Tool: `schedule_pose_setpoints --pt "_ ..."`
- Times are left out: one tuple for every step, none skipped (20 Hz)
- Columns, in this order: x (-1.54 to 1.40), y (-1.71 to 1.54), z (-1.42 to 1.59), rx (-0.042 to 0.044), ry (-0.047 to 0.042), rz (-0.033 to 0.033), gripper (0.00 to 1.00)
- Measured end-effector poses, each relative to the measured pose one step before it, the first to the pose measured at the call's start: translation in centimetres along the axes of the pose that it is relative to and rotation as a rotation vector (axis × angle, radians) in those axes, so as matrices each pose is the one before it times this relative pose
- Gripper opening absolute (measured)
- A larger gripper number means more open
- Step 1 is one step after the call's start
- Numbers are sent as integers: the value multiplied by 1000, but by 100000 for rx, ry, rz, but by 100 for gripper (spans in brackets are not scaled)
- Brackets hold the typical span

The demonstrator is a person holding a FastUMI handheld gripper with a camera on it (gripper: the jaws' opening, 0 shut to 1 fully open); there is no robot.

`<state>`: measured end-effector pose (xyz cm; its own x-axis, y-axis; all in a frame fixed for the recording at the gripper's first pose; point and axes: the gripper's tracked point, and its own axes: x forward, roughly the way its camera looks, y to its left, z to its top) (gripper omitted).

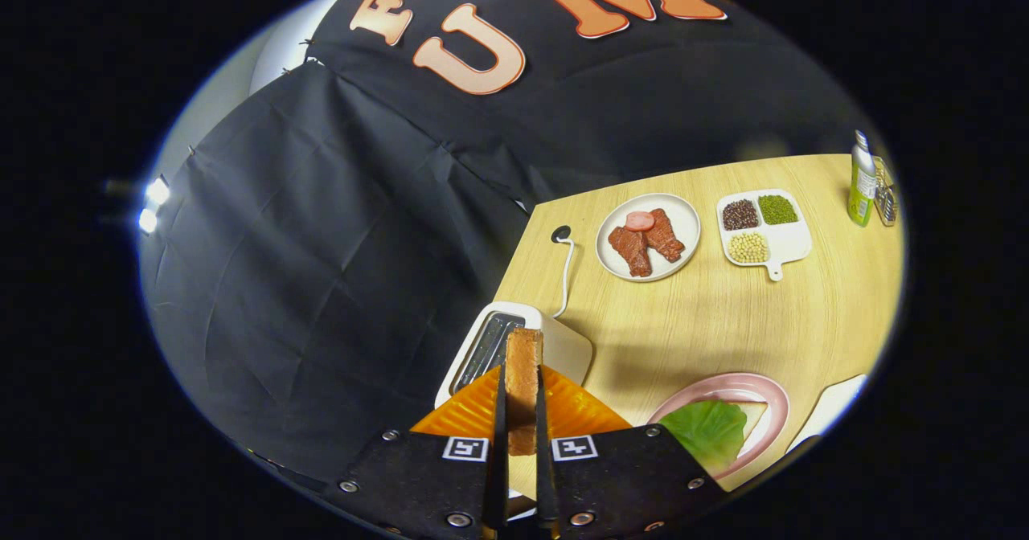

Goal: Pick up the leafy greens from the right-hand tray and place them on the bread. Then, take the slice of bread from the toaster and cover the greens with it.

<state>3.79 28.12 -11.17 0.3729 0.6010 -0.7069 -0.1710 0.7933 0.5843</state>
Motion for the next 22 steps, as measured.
schedule_pose_setpoints --pt "-254 -429 -264 281 -201 -97 14" --pt "-328 -501 -88 277 -369 -6 15" --pt "-257 -455 -294 -4 -470 -222 14" --pt "-135 -702 -212 -655 -331 -498 14" --pt "-9 -666 -483 -751 166 -851 14" --pt "-109 -652 -581 34 671 -413 14" --pt "-73 -412 -655 831 363 451 14" --pt "-20 -510 -525 1263 528 493 14" --pt "74 -499 -333 901 291 280 14" --pt "23 -813 -407 140 277 -658 15" --pt "-186 -848 -487 -442 258 -820 14" --pt "59 -724 -480 -843 833 -360 14" --pt "11 -587 -894 -64 1253 136 14" --pt "223 -679 -673 1026 1246 229 14" --pt "239 -629 -572 1551 1300 178 15" --pt "139 -664 -541 1322 1165 -151 15" --pt "124 -674 -364 814 709 61 15" --pt "134 -714 -418 328 580 -222 15" --pt "159 -823 -687 503 1324 -656 15" --pt "79 -842 -501 1088 725 -758 14" --pt "4 -838 -233 1153 206 -1009 14" --pt "126 -870 -233 1365 36 -986 15"
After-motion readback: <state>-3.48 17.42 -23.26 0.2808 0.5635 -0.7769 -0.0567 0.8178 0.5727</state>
